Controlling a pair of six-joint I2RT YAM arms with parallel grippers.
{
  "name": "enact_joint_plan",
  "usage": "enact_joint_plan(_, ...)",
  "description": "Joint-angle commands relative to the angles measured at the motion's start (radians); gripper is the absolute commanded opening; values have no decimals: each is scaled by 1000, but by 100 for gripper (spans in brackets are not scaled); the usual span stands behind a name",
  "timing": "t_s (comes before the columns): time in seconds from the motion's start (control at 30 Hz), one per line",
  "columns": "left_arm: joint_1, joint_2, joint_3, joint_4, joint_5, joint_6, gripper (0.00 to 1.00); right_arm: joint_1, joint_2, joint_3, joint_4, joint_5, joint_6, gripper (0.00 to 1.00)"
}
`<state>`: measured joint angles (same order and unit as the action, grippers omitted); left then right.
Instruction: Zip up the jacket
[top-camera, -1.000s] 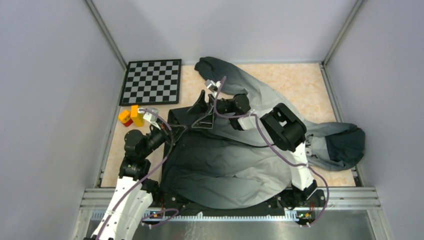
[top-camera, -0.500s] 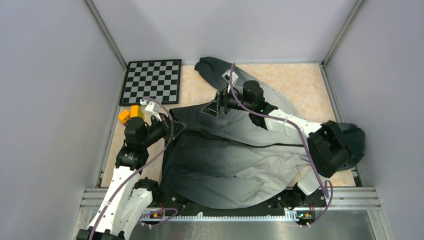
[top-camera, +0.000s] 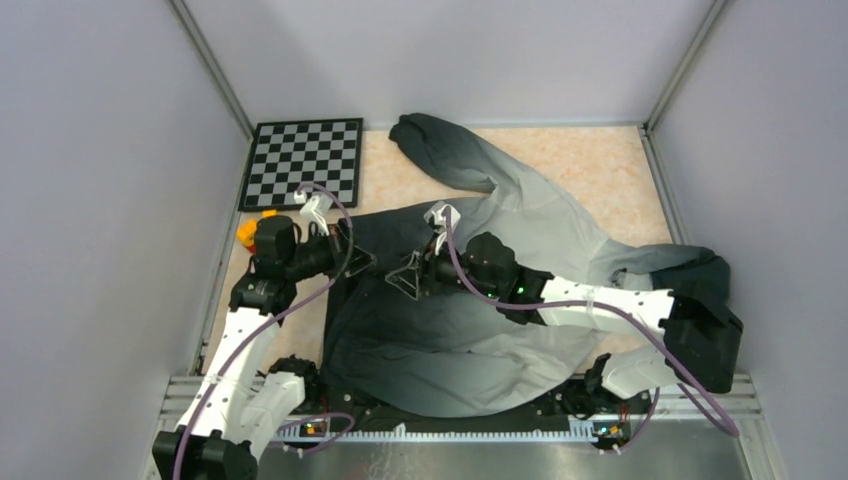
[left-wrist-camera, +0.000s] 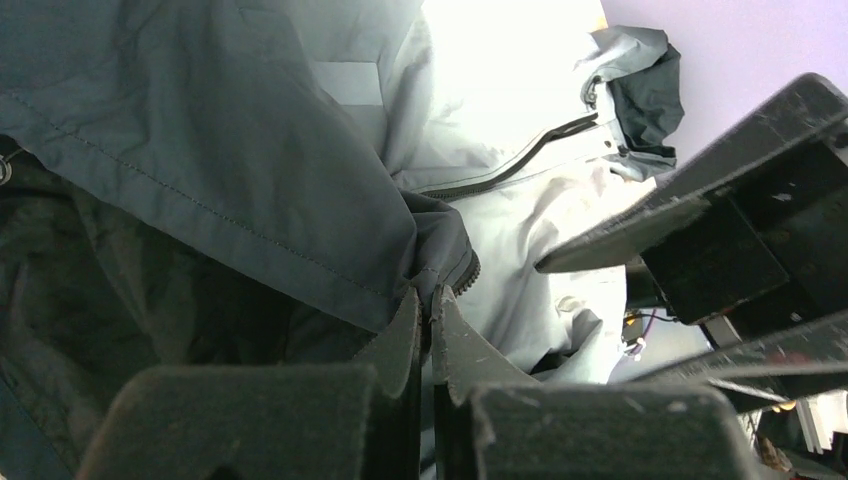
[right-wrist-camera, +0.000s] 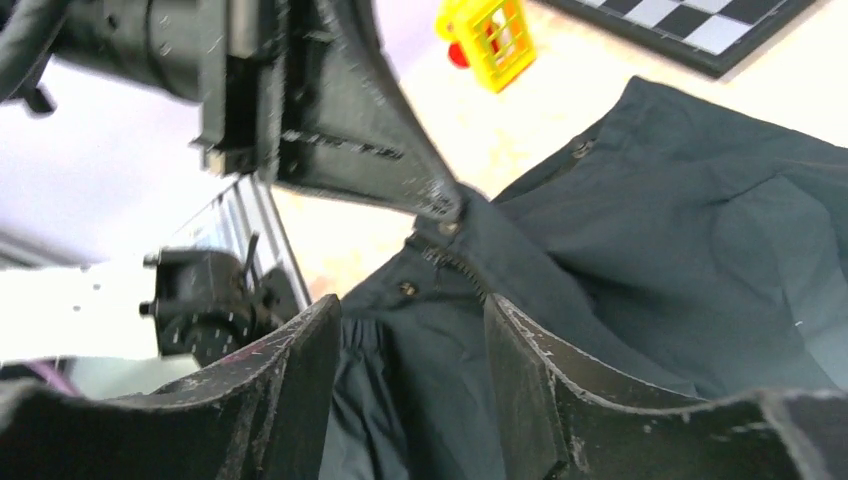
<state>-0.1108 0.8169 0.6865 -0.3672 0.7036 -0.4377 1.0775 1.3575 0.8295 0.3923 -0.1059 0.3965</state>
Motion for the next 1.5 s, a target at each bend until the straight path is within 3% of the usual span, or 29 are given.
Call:
enact_joint_plan(0.0, 5, -1, 75, -28, 43, 31, 0, 28, 42, 10, 123, 162, 158, 51)
enact_joint_plan(0.1, 5, -2, 75, -35, 31, 34, 0, 36, 84, 45, 77, 224, 217, 41)
enact_joint_plan(0.17, 5, -1, 76, -37, 36, 34, 0, 37, 104, 61, 57, 236, 239, 40)
enact_joint_plan(0.33, 6, -12, 69, -43, 34, 32, 0, 44, 148, 87, 43, 226, 250, 44)
enact_joint_plan(0.43, 7, -19, 65, -42, 38, 30, 0, 51, 169, 94, 50, 225, 257, 53)
enact_joint_plan(0.57, 7, -17, 69, -42, 39, 32, 0, 60, 189, 100, 54, 229, 260, 53)
enact_joint_plan(0.7, 7, -13, 72, -42, 46, 35, 0, 71, 177, 92, 54, 247, 239, 52)
enact_joint_plan(0.93, 7, -19, 65, -41, 55, 36, 0, 123, 120, 80, 10, 311, 180, 64)
enact_joint_plan(1.13, 7, -31, 58, -42, 52, 33, 0, 126, 154, 81, 40, 306, 214, 49)
enact_joint_plan(1.47, 7, -29, 71, -52, 61, 40, 0, 126, 205, 116, 57, 309, 200, 38)
